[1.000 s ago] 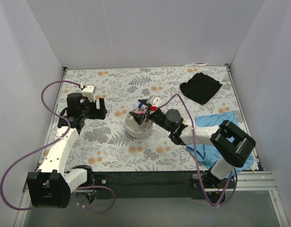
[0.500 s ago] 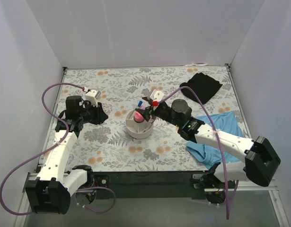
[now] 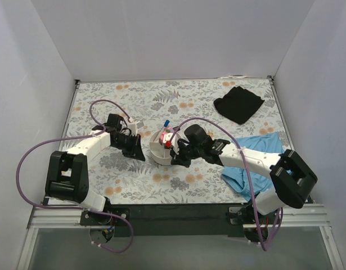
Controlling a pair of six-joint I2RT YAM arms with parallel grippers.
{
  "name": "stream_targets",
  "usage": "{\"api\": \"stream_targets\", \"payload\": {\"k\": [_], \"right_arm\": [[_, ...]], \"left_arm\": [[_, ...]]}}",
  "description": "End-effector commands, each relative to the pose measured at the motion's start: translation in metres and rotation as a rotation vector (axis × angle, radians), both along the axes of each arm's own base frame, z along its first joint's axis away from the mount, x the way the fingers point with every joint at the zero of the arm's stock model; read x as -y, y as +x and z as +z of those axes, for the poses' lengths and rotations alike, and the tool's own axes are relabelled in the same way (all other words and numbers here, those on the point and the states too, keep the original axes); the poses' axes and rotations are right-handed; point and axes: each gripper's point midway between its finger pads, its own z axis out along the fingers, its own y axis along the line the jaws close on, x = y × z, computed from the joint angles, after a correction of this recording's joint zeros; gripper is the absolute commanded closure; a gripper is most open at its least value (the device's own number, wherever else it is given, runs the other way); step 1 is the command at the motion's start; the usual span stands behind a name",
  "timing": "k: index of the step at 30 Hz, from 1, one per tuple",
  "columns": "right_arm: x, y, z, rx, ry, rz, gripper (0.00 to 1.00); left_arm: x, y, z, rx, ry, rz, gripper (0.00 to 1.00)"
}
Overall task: Sort the stationery into containers
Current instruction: Move the storage box to the center of the board.
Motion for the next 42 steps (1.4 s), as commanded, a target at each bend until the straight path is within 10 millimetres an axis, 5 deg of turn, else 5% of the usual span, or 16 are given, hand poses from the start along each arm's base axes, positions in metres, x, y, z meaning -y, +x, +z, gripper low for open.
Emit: {"api": "stream_targets", "payload": {"k": [1, 10, 24, 29, 31, 37, 38, 39, 42], "right_arm": [[-0.022, -0.002, 0.02, 0.022, 0.082, 0.044, 0.99], [-0.025, 0.034, 0.004, 0.117, 0.014, -0.054, 0.99], [-0.02, 0.111, -0.001, 0.173, -0.034, -0.138, 0.99], [-0.007, 0.095, 0.005, 0.141, -0.069, -0.11, 0.99], [0.007, 0.091, 0.01, 0.12, -0.085, -0.155, 0.97], [0.082, 0.105, -0.019, -0.056, -0.241, -0.487, 0.36], [0.09, 0.109, -0.025, -0.09, -0.253, -0.53, 0.26], [0.107, 0.12, -0.033, -0.129, -0.263, -0.593, 0.15], [0.129, 0.135, -0.048, -0.19, -0.274, -0.683, 0.16]], "left_arm": [[0.012, -0.002, 0.013, 0.03, -0.074, -0.04, 1.0], [0.027, 0.01, 0.008, 0.017, -0.134, -0.063, 1.0], [0.044, 0.081, 0.007, 0.057, -0.149, -0.018, 1.0], [0.032, 0.058, 0.021, 0.016, -0.109, -0.062, 0.99], [0.024, 0.041, 0.032, 0.0, -0.097, -0.09, 0.9], [0.001, 0.031, 0.062, 0.095, -0.042, -0.043, 0.52], [-0.004, 0.032, 0.07, 0.152, -0.02, -0.012, 0.27], [-0.008, 0.037, 0.073, 0.184, -0.001, 0.026, 0.25], [-0.018, 0.05, 0.082, 0.3, 0.038, 0.121, 0.24]]}}
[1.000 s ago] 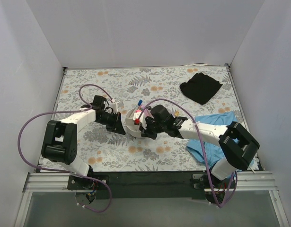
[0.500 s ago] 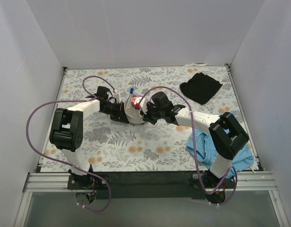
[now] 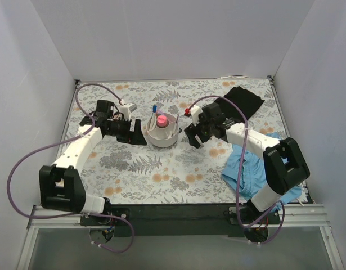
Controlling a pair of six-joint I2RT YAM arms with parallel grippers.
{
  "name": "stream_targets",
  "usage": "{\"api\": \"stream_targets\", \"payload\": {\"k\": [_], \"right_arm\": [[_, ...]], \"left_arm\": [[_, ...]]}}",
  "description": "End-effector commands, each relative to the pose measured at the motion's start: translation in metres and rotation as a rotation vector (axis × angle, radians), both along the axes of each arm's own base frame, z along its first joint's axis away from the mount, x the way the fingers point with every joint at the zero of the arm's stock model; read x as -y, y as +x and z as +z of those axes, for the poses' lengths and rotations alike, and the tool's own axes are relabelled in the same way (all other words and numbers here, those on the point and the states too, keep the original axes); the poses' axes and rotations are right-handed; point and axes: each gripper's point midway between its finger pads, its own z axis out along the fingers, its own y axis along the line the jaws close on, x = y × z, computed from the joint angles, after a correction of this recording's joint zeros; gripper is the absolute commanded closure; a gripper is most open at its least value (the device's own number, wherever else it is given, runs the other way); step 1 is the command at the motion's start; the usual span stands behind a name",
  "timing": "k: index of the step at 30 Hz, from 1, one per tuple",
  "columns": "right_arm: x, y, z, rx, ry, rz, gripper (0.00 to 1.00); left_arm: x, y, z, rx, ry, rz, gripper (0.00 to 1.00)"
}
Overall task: Sort the stationery into containers
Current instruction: Move the storage box to the center of the board, then pick up the stationery from the center of the board.
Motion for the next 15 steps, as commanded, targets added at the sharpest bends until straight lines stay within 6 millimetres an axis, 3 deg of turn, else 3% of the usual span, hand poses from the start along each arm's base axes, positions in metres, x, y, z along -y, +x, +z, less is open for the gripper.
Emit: {"api": "stream_targets", "payload": {"k": [1, 8, 12, 15], "right_arm": [[0.045, 0.019, -0.029, -0.126, -0.048, -0.209, 0.17], [0.052, 0.063, -0.039, -0.123, -0.065, -0.226, 0.32], [0.05, 0.073, -0.04, -0.115, -0.065, -0.225, 0.36], [0.045, 0.074, -0.04, -0.125, -0.048, -0.215, 0.38]], "left_arm": [[-0.018, 0.017, 0.016, 0.167, 0.062, 0.136, 0.24], [-0.041, 0.022, 0.005, 0.155, 0.097, 0.284, 0.26], [-0.058, 0.025, 0.001, 0.176, 0.159, 0.31, 0.27], [-0.059, 0.027, 0.0, 0.169, 0.147, 0.33, 0.27]]}}
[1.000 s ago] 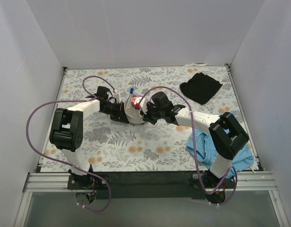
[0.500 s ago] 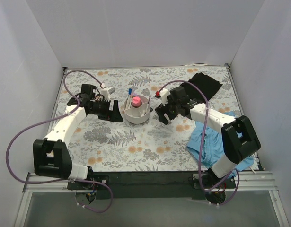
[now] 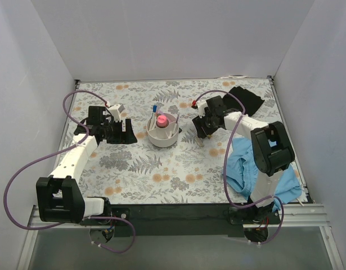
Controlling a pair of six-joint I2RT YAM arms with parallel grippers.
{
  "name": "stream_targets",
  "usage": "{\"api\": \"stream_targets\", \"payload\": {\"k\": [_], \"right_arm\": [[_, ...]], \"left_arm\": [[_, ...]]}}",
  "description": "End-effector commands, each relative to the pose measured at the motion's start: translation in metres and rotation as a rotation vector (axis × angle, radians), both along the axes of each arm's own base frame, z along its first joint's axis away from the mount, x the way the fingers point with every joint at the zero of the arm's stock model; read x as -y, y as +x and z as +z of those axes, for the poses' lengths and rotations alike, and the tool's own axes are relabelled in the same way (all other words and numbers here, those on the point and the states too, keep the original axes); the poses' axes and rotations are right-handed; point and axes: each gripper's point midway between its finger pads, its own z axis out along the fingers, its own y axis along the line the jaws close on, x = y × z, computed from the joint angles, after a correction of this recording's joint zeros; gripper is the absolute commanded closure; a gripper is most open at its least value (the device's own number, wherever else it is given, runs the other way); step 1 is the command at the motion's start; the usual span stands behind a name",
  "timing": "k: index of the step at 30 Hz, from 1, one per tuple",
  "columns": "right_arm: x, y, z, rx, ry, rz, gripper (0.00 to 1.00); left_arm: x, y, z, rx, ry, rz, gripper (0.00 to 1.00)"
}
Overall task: Sort the stationery into containers
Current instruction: Pick up the stationery from the center of the board.
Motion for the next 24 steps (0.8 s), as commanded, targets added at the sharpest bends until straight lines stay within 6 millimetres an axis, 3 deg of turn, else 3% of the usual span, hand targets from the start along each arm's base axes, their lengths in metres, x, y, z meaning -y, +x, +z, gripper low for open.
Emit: {"api": "stream_targets", "payload": {"k": [1, 5, 13, 24], "right_arm": [[-0.008, 0.008, 0.008, 0.009, 0.038, 0.019, 0.39], [-0.01, 0.002, 0.007, -0.004, 0.05, 0.036, 0.48], [-0.029, -0.01, 0.014, -0.014, 0.09, 0.089, 0.51], [-0.034, -0.019, -0.011, -0.04, 0.028, 0.068, 0.5]], "left_arm": [[-0.007, 0.007, 0.006, 0.047, 0.004, 0.035, 0.27], [-0.01, 0.006, 0.004, 0.045, 0.01, 0.042, 0.27], [-0.011, 0.004, 0.002, 0.046, 0.0, 0.047, 0.27], [-0.012, 0.0, 0.002, 0.045, 0.0, 0.047, 0.27]]}}
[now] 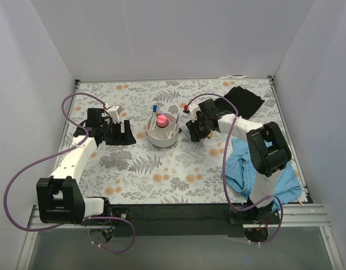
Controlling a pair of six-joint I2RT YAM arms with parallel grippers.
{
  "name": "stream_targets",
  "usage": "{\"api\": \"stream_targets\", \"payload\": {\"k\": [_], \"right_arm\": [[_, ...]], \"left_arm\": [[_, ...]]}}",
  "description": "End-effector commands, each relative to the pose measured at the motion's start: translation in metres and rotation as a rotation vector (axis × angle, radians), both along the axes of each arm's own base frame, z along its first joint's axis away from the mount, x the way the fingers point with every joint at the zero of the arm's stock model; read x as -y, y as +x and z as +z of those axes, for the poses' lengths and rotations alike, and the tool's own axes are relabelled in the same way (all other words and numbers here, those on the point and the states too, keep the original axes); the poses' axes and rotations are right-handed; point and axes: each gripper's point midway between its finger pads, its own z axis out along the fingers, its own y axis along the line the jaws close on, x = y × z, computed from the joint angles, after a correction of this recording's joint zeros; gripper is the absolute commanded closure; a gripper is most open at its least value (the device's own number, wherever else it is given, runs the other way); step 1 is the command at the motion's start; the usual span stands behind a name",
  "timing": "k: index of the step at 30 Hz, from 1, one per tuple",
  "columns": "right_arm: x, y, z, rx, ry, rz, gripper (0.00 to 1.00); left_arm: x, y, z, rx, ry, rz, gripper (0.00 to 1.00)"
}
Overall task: Sort the stationery into containers
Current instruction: Pick up the stationery from the center of the board.
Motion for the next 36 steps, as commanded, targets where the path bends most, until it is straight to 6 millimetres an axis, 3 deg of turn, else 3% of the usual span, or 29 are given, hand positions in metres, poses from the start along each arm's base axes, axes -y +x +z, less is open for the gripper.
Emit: {"api": "stream_targets", "payload": {"k": [1, 9, 15, 18, 21, 22, 23, 26, 28, 29, 30, 34, 36], "right_arm": [[0.002, 0.004, -0.007, 0.003, -0.023, -0.04, 0.5], [0.017, 0.0, -0.018, 0.027, -0.101, -0.071, 0.51], [0.009, 0.0, -0.02, 0.074, -0.131, -0.038, 0.53], [-0.002, 0.002, -0.017, 0.101, -0.127, -0.017, 0.6], [-0.009, 0.004, -0.013, 0.122, -0.125, -0.004, 0.85], [-0.01, 0.004, -0.009, 0.131, -0.121, -0.003, 0.98], [-0.008, 0.004, -0.006, 0.137, -0.129, -0.006, 0.99], [-0.004, 0.002, 0.019, 0.174, -0.121, -0.003, 0.99], [-0.01, -0.001, 0.052, 0.211, -0.055, 0.013, 0.99], [-0.02, -0.009, 0.065, 0.198, 0.01, 0.047, 0.99], [-0.027, -0.012, 0.092, 0.225, 0.075, 0.062, 0.99], [-0.064, -0.036, 0.153, 0.289, 0.314, 0.148, 0.99], [-0.08, -0.048, 0.164, 0.327, 0.374, 0.203, 0.99]], "left_arm": [[-0.002, -0.004, 0.01, 0.038, -0.004, 0.007, 0.27], [-0.002, -0.009, 0.011, 0.042, -0.004, 0.009, 0.27], [-0.002, -0.011, 0.01, 0.042, -0.01, 0.011, 0.27], [0.0, -0.013, 0.011, 0.041, -0.019, 0.006, 0.27], [0.0, -0.013, 0.011, 0.046, -0.019, 0.008, 0.27], [0.0, -0.014, 0.011, 0.046, -0.019, 0.008, 0.27], [0.0, -0.014, 0.011, 0.05, -0.018, 0.007, 0.27], [-0.001, -0.015, 0.012, 0.062, -0.012, 0.008, 0.27], [-0.002, -0.016, 0.011, 0.066, -0.007, 0.011, 0.27], [-0.003, -0.016, 0.01, 0.07, -0.005, 0.014, 0.27], [-0.003, -0.016, 0.01, 0.068, -0.004, 0.02, 0.27], [-0.006, -0.018, 0.004, 0.06, -0.001, 0.034, 0.27], [-0.008, -0.018, 0.002, 0.048, 0.004, 0.043, 0.27]]}}
